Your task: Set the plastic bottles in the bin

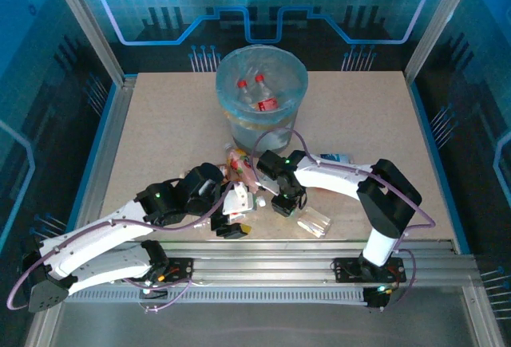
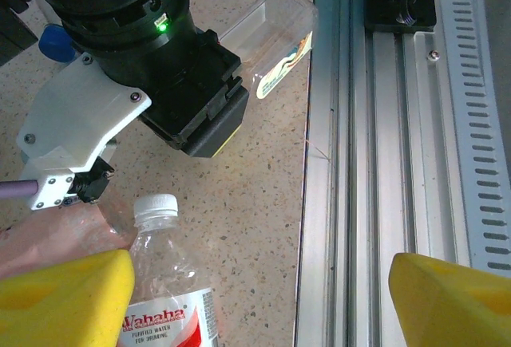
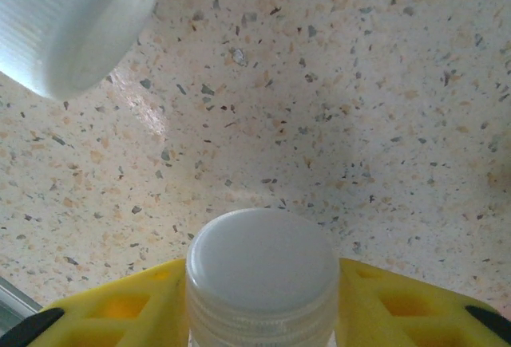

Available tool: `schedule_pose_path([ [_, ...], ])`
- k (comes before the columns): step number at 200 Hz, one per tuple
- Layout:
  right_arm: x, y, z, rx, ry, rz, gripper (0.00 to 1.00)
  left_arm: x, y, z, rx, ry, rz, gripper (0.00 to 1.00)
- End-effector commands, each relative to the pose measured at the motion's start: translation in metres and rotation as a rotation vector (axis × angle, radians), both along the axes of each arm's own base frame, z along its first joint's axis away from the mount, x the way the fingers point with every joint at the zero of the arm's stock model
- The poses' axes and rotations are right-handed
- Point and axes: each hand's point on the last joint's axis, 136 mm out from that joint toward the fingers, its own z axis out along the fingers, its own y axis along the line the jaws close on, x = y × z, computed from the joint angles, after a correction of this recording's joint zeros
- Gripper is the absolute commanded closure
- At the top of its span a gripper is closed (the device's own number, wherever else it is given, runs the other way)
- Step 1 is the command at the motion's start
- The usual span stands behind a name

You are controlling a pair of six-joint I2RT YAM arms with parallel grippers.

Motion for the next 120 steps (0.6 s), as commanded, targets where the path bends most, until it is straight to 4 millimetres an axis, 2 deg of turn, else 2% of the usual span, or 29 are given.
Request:
schedule_pose_path([
  [1,-0.006,0.000,0.016,0.011,-0.012,0.007,0.58,-0.001,-0.005,0.023,-0.061,-0.023,-0.005,0.17],
  [78,-0.012,0.002,0.070,0.186,-0.105,0.006,0.69,0.006,-0.017,0.079,-0.224,-0.086,0.021,0.19],
  [104,-0.017,0.006,0.099,0.279,-0.134,0.008,0.71,0.016,-0.022,0.113,-0.318,-0.088,0.091,0.20],
  [120,-0.018,0.009,0.127,0.372,-0.188,0.005,0.73,0.029,-0.022,0.136,-0.369,-0.079,0.181,0.23],
])
